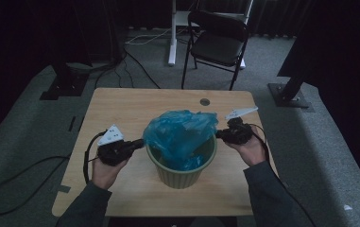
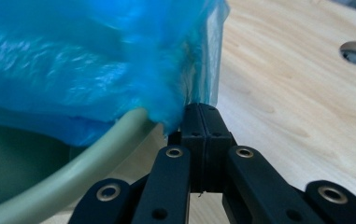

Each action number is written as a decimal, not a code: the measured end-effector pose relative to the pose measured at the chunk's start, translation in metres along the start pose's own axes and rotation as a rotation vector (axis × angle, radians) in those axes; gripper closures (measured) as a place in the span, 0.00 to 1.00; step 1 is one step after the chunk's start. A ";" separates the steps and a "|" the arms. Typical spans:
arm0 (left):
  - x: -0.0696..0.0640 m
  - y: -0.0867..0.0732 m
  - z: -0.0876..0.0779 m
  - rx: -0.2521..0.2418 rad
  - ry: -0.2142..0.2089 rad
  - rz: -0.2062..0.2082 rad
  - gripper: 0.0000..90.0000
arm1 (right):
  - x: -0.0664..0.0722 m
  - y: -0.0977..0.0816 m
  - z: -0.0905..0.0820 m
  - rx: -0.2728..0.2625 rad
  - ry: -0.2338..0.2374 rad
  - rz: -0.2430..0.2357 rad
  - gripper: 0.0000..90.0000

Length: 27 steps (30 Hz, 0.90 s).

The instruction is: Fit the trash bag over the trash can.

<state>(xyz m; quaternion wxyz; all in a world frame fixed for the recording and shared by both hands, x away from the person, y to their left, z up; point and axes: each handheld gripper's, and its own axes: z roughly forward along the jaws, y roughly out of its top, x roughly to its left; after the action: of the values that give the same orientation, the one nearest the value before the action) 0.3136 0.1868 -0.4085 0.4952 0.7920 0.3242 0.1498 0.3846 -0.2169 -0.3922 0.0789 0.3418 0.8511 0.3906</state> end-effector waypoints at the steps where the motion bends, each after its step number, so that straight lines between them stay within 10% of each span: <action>1: -0.001 -0.001 0.001 0.006 -0.002 0.001 1.00 | 0.000 -0.002 0.002 0.001 0.007 0.000 1.00; 14: -0.001 -0.004 0.001 0.008 -0.007 -0.019 0.97 | 0.006 -0.015 0.001 0.018 0.049 -0.001 0.94; 27: 0.006 0.003 -0.020 -0.066 -0.022 -0.038 0.76 | 0.004 -0.018 -0.029 -0.077 0.023 -0.018 0.76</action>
<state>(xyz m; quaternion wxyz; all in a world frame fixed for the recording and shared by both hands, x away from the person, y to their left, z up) 0.3075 0.2036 -0.3966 0.5273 0.7705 0.3287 0.1424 0.3606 -0.2398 -0.3845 0.0859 0.3264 0.8393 0.4263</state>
